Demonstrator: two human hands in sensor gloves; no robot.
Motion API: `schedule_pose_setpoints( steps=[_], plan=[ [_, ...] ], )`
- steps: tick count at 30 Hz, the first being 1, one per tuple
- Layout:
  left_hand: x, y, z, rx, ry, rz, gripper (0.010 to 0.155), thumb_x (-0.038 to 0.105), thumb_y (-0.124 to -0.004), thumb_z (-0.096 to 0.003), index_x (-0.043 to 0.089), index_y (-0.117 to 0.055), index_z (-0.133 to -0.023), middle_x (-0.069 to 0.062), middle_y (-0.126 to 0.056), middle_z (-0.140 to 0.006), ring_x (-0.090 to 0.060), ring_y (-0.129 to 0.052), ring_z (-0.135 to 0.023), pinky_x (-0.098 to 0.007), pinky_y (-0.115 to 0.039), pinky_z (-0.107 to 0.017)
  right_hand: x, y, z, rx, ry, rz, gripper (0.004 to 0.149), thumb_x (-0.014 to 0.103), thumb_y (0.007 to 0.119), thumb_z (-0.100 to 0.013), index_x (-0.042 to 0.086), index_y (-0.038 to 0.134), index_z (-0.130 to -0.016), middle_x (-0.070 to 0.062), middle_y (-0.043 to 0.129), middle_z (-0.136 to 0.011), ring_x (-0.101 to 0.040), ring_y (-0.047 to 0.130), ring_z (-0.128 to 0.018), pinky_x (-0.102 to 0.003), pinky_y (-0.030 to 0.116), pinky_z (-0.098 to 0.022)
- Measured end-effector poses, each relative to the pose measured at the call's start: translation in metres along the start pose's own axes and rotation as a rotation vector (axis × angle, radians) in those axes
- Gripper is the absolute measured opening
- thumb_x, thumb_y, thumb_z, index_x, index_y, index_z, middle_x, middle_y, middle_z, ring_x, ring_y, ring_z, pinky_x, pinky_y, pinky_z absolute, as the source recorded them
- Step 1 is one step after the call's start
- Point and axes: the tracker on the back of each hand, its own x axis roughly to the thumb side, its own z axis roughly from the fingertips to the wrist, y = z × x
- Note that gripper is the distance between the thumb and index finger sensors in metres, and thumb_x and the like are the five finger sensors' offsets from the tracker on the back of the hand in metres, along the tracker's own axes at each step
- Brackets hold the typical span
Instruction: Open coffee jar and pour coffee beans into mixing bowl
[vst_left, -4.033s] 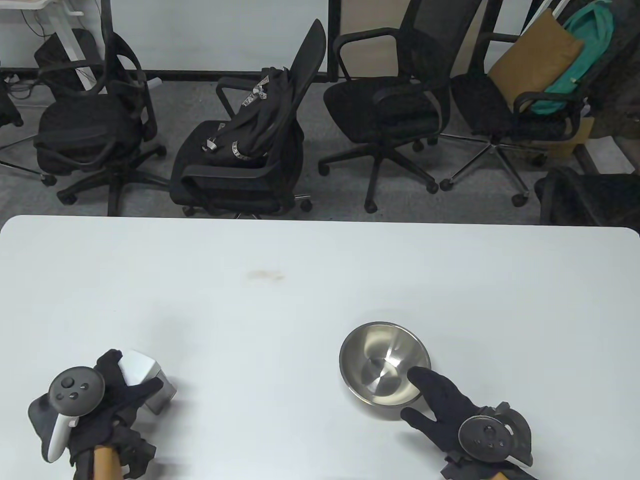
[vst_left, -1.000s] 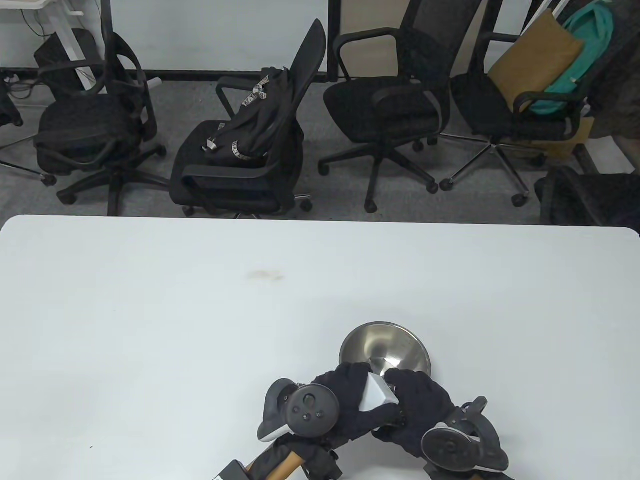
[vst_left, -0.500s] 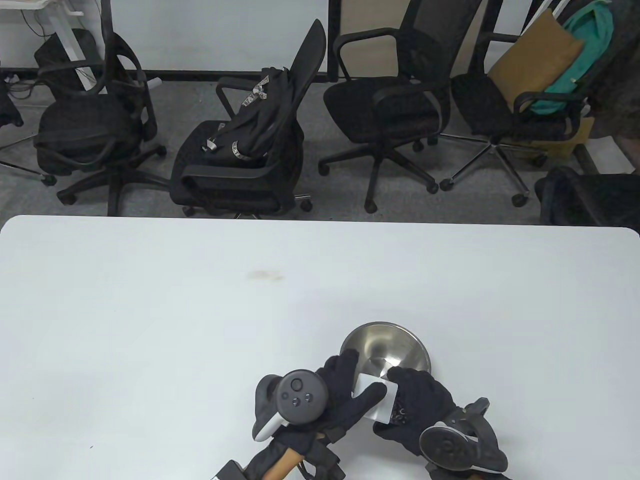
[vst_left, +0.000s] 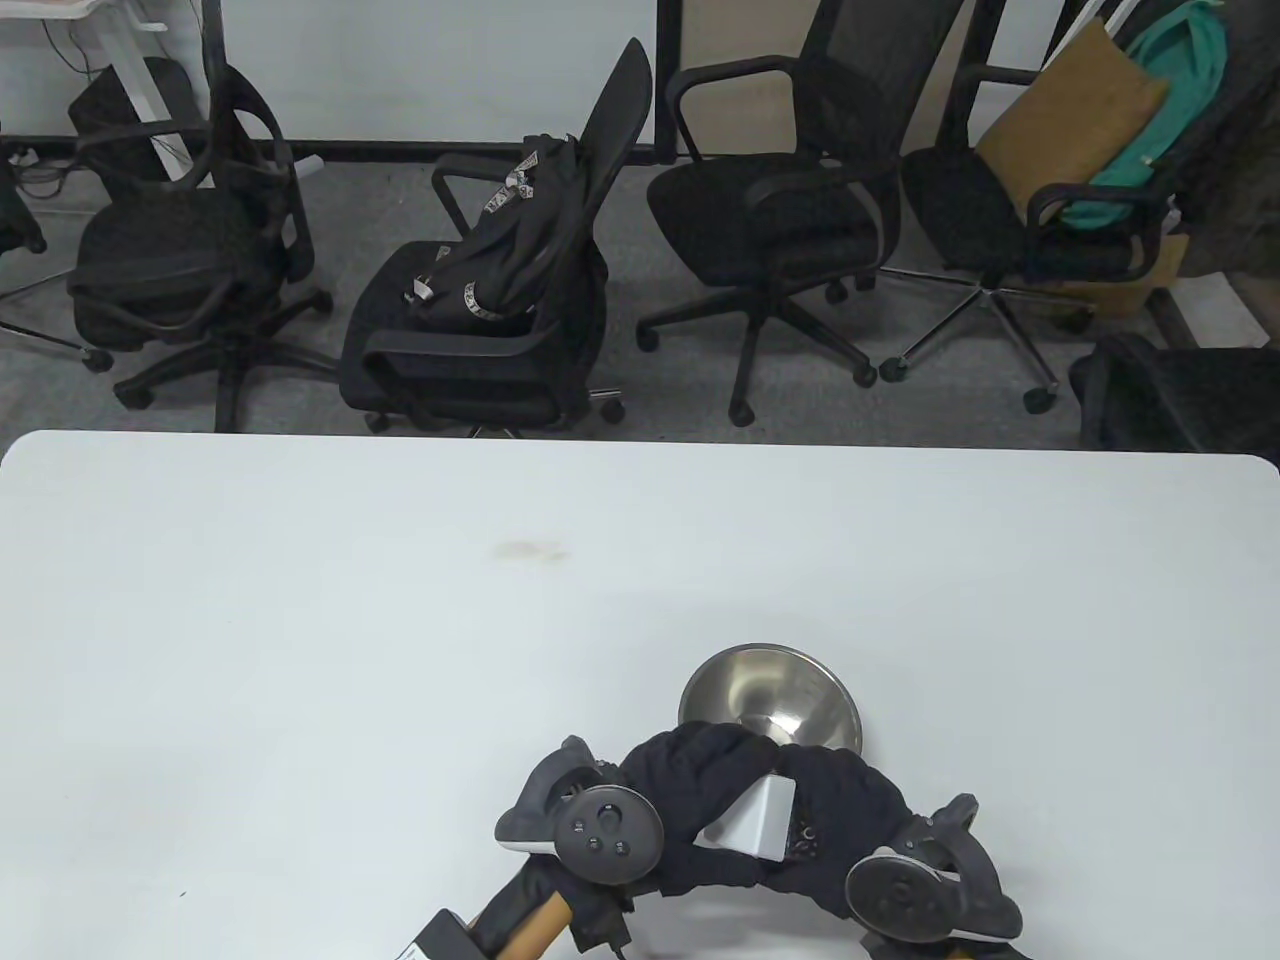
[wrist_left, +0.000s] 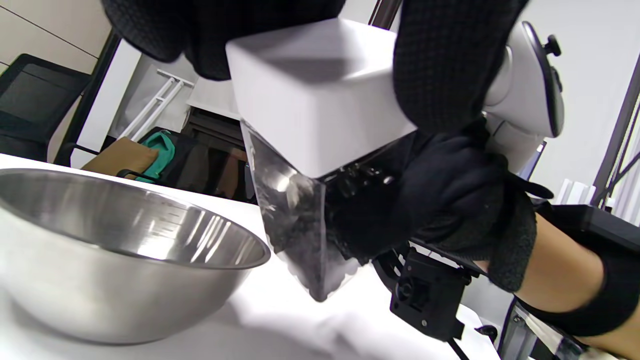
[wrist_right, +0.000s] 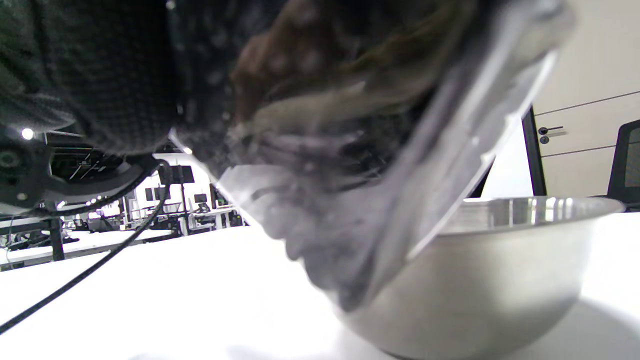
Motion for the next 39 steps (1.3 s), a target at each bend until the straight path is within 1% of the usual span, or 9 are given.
schedule_pose_setpoints(
  steps=[11, 14, 19, 22, 24, 26, 28, 32, 39],
  plan=[
    [-0.006, -0.005, 0.003, 0.145, 0.291, 0.167, 0.095, 0.070, -0.086, -0.0469, -0.003, -0.075, -0.107, -0.025, -0.086, -0.091, -0.038, -0.098, -0.067, -0.047, -0.089, -0.048, 0.002, -0.001, 0.001, -0.034, 0.021, 0.041, 0.094, 0.055, 0.090, -0.043, -0.001, 0.049, -0.106, -0.026, 0.067, -0.096, -0.043, 0.077, -0.078, -0.058, 0.074, -0.061],
    [-0.007, -0.008, 0.005, 0.155, 0.429, 0.255, 0.097, 0.072, -0.082, -0.0492, -0.007, -0.076, -0.105, -0.026, -0.090, -0.083, -0.035, -0.102, -0.057, -0.042, -0.093, -0.038, 0.005, -0.001, 0.001, -0.045, 0.025, 0.081, 0.094, 0.055, 0.090, -0.043, -0.001, 0.049, -0.106, -0.026, 0.067, -0.096, -0.043, 0.077, -0.078, -0.058, 0.074, -0.060],
    [-0.008, -0.010, 0.006, 0.161, 0.518, 0.306, 0.099, 0.075, -0.076, -0.0522, -0.012, -0.078, -0.100, -0.026, -0.094, -0.072, -0.028, -0.106, -0.042, -0.034, -0.095, -0.026, 0.007, -0.001, 0.001, -0.046, 0.029, 0.088, 0.094, 0.055, 0.090, -0.043, -0.001, 0.049, -0.106, -0.026, 0.067, -0.096, -0.043, 0.077, -0.078, -0.058, 0.074, -0.060],
    [-0.007, -0.010, 0.006, 0.140, 0.514, 0.291, 0.103, 0.077, -0.068, -0.0527, -0.012, -0.075, -0.103, -0.027, -0.092, -0.077, -0.031, -0.105, -0.047, -0.036, -0.095, -0.030, 0.007, 0.000, 0.001, -0.044, 0.032, 0.080, 0.094, 0.056, 0.090, -0.043, -0.001, 0.049, -0.106, -0.026, 0.067, -0.096, -0.043, 0.077, -0.078, -0.058, 0.074, -0.060],
    [-0.007, -0.008, 0.008, 0.139, 0.475, 0.305, 0.111, 0.081, -0.060, -0.0519, -0.010, -0.060, -0.115, -0.032, -0.080, -0.097, -0.045, -0.096, -0.070, -0.052, -0.087, -0.049, 0.006, -0.001, 0.001, -0.045, 0.036, 0.065, 0.094, 0.056, 0.090, -0.044, -0.001, 0.049, -0.106, -0.026, 0.067, -0.096, -0.043, 0.077, -0.078, -0.058, 0.074, -0.060],
    [-0.009, -0.003, 0.007, 0.145, 0.326, 0.312, 0.109, 0.078, -0.067, -0.0509, -0.005, -0.052, -0.121, -0.034, -0.063, -0.112, -0.055, -0.078, -0.094, -0.064, -0.074, -0.063, 0.005, -0.002, 0.001, -0.045, 0.039, 0.058, 0.094, 0.056, 0.090, -0.044, -0.001, 0.048, -0.106, -0.026, 0.067, -0.096, -0.043, 0.077, -0.078, -0.058, 0.074, -0.060],
    [-0.010, 0.001, 0.004, 0.075, 0.170, 0.287, 0.106, 0.071, -0.079, -0.0504, -0.002, -0.050, -0.122, -0.034, -0.051, -0.118, -0.058, -0.062, -0.103, -0.072, -0.062, -0.071, 0.004, -0.002, 0.002, -0.044, 0.039, 0.055, 0.094, 0.056, 0.090, -0.044, -0.001, 0.048, -0.106, -0.026, 0.067, -0.096, -0.043, 0.077, -0.078, -0.058, 0.074, -0.060],
    [0.000, 0.000, 0.000, -0.077, 0.053, 0.049, 0.103, 0.055, -0.092, -0.0497, 0.003, -0.043, -0.124, -0.029, -0.047, -0.121, -0.053, -0.060, -0.107, -0.069, -0.061, -0.075, 0.002, -0.002, 0.002, -0.036, 0.033, 0.047, 0.094, 0.056, 0.090, -0.044, -0.001, 0.048, -0.106, -0.026, 0.067, -0.096, -0.043, 0.077, -0.078, -0.058, 0.074, -0.060],
    [0.002, -0.005, 0.000, -0.061, 0.047, 0.022, 0.094, 0.050, -0.091, -0.0515, 0.003, -0.050, -0.121, -0.024, -0.057, -0.116, -0.048, -0.069, -0.101, -0.064, -0.067, -0.073, 0.005, -0.001, 0.003, -0.025, 0.009, 0.058, 0.094, 0.056, 0.090, -0.043, -0.001, 0.048, -0.106, -0.026, 0.067, -0.096, -0.043, 0.077, -0.078, -0.058, 0.074, -0.061]
  ],
)
